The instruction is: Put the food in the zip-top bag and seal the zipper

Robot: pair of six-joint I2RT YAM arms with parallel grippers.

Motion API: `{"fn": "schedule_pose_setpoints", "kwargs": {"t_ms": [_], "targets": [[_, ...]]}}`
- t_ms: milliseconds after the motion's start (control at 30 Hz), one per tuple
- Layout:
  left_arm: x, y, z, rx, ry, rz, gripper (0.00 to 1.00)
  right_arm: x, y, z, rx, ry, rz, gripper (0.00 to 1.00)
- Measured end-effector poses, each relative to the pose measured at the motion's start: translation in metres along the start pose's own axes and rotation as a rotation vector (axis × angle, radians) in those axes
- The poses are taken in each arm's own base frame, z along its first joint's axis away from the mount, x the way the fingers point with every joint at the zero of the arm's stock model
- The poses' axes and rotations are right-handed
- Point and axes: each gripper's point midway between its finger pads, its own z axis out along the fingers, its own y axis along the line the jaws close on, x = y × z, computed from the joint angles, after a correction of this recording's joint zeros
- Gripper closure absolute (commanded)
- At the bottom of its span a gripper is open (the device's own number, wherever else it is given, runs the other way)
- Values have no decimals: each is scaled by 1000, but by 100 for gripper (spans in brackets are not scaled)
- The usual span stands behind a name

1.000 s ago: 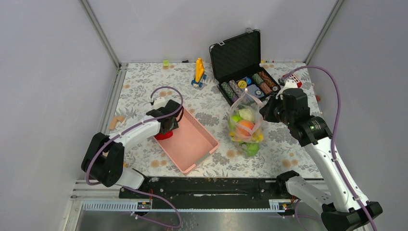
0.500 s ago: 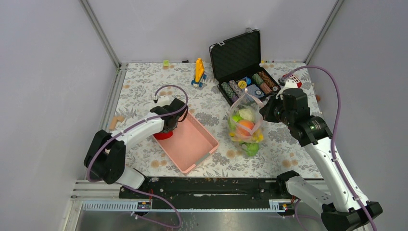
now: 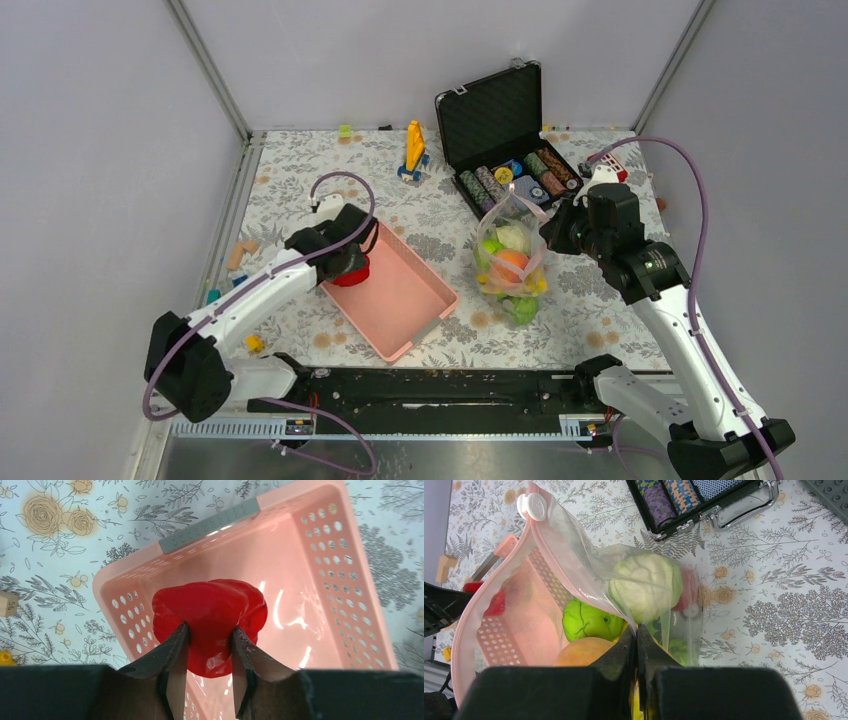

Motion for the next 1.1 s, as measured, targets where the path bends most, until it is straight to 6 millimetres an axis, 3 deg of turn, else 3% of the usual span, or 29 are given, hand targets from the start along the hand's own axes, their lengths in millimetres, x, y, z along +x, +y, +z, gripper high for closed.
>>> {"fn": "schedule_pose_setpoints", "kwargs": {"t_ms": [233, 433, 667, 833, 933, 1100], "targets": [[-10, -10, -31, 155, -22, -24, 100, 0, 0, 0, 0, 0, 0, 96], [-41, -39, -89, 474, -136, -58, 100, 0, 0, -1, -1, -2, 0, 96], [-90, -94, -188, 945, -291, -36, 100, -1, 1, -2, -4, -5, 0, 96], [-119, -149, -258, 1283, -332, 45, 100, 0, 3, -3, -17, -3, 4, 96], [-119, -177, -281, 1420, -312, 103, 100, 0, 7, -4, -36, 4, 10, 96], [-97, -217, -303, 1585, -211, 216, 100, -10, 17, -15, -73, -11, 16, 96]]}}
